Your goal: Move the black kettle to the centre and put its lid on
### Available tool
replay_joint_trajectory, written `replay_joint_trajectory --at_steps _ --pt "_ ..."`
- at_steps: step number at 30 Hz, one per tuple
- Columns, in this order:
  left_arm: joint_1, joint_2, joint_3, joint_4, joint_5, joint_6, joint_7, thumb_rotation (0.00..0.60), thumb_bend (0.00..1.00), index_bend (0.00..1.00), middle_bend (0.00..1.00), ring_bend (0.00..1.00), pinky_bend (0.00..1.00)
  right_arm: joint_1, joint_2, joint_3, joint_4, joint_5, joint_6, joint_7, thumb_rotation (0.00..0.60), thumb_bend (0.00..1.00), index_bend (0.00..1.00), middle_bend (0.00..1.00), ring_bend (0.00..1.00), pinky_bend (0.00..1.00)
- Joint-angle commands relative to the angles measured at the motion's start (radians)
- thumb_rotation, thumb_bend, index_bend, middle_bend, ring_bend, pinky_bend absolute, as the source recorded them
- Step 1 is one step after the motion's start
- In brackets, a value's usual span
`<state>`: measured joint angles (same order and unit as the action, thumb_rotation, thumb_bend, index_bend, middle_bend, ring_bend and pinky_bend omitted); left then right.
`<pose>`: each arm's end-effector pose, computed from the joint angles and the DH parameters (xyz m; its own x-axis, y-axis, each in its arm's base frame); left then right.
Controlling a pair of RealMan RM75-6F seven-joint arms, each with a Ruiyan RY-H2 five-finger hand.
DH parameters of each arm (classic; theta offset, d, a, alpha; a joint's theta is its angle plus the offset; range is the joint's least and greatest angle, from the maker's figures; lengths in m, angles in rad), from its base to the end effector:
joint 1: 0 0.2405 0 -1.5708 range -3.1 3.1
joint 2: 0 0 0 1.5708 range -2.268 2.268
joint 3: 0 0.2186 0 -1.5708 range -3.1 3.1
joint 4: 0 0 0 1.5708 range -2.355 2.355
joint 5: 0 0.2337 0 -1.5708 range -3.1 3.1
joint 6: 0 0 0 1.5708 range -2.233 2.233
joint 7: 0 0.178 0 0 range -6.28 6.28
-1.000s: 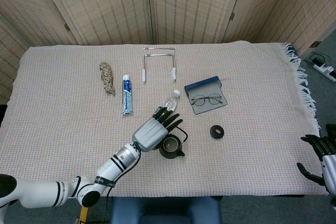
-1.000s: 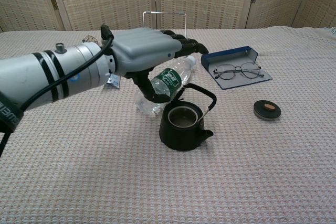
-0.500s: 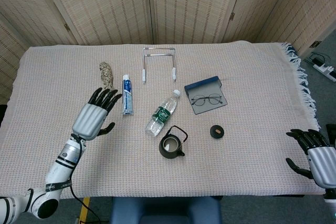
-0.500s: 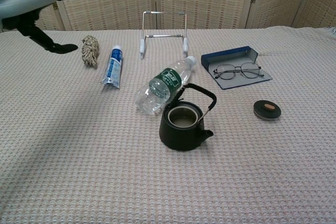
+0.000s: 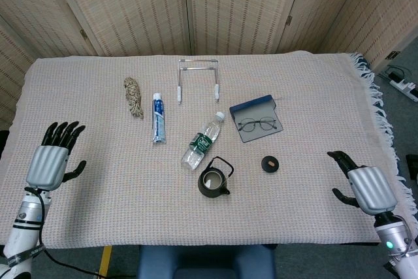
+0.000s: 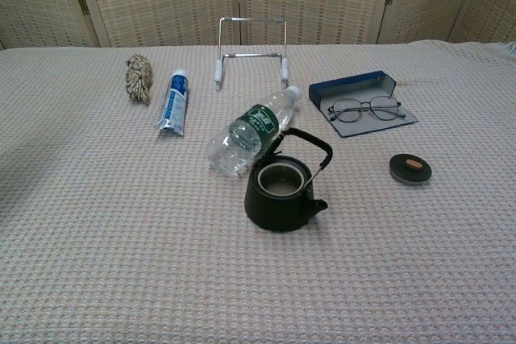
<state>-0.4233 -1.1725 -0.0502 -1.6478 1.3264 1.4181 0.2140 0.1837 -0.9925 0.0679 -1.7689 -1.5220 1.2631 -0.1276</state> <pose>-0.2170 0.2992 0.0995 0.4884 -0.0595 0.8706 0.8572 -0.1540 -0.4914 -0.2515 -0.2382 0.1062 0.5016 -0.1521 0.8516 -0.8631 -0.1556 0.4805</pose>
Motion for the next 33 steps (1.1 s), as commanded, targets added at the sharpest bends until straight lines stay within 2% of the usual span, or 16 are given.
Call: replay_joint_trajectory --at_steps 1,7,14,20,26,33 --pt "0.027 0.014 0.009 0.008 0.021 0.023 -0.020 0.600 0.29 0.10 0.06 0.04 0.00 0.092 -0.003 0.032 -0.049 0.104 -0.140 -0.090 0.600 0.28 0.00 0.12 0.71 0.73" --pt "0.058 0.032 0.013 0.000 0.046 0.029 -0.045 0.600 0.29 0.11 0.06 0.04 0.00 0.219 -0.071 0.068 -0.024 0.228 -0.301 -0.185 0.600 0.28 0.00 0.08 0.71 0.77" --pt "0.078 0.048 0.007 -0.025 0.079 0.041 -0.032 0.600 0.29 0.11 0.06 0.04 0.00 0.341 -0.195 0.082 0.060 0.349 -0.409 -0.283 0.600 0.28 0.05 0.15 0.74 0.80" --pt "0.091 0.059 0.000 -0.042 0.083 0.033 -0.030 0.600 0.29 0.11 0.06 0.04 0.00 0.393 -0.280 0.065 0.120 0.421 -0.425 -0.356 0.600 0.28 0.11 0.20 0.75 0.81" --pt "0.101 0.063 -0.008 -0.048 0.093 0.029 -0.032 0.600 0.29 0.12 0.06 0.04 0.00 0.432 -0.332 0.047 0.163 0.482 -0.441 -0.394 0.600 0.28 0.12 0.21 0.76 0.81" --pt "0.110 0.059 -0.017 -0.041 0.100 0.029 -0.032 0.600 0.29 0.12 0.06 0.04 0.00 0.468 -0.388 0.033 0.217 0.518 -0.435 -0.426 0.600 0.28 0.21 0.26 0.77 0.83"
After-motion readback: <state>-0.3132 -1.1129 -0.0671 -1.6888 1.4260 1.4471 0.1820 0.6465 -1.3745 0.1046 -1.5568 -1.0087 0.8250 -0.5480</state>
